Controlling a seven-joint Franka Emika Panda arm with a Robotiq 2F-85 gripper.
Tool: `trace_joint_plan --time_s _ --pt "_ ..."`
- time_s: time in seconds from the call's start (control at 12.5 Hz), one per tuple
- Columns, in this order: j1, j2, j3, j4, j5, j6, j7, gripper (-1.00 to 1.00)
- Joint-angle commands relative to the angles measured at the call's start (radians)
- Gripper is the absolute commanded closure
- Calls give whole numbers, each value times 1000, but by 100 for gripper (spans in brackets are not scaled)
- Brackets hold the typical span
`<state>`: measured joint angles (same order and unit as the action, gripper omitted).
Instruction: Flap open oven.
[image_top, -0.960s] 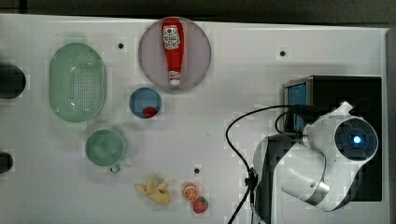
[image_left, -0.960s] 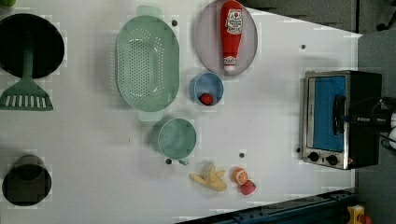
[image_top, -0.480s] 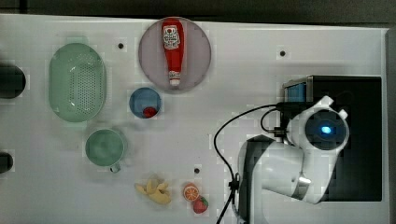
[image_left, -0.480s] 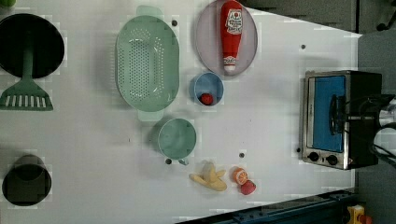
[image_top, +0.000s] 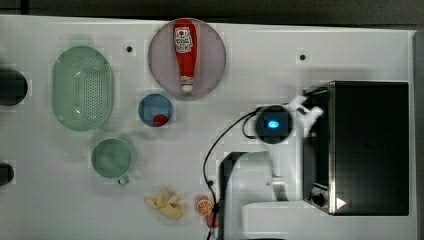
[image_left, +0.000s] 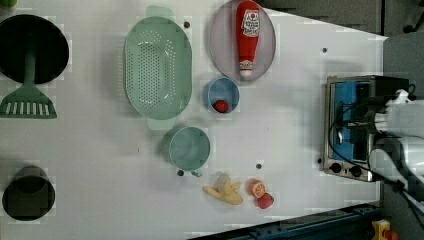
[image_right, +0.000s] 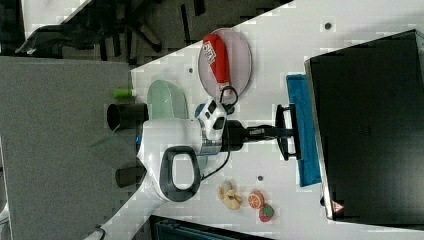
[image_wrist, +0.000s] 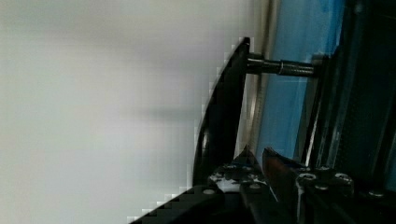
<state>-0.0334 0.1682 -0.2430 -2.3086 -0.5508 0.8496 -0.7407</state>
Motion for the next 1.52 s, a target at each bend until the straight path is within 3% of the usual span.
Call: trace_joint_plan --time_s 0.08,0.64,0.96,1.2,1.52 --pt "64 56 31 -18 -115 2 280 65" --pt "176 246 82 -11 -494 -27 871 65" --pt "209 349 82 39 -508 -31 958 65" --pt "217 311 88 82 -429 6 970 65" --pt "216 157 92 85 -38 8 966 65"
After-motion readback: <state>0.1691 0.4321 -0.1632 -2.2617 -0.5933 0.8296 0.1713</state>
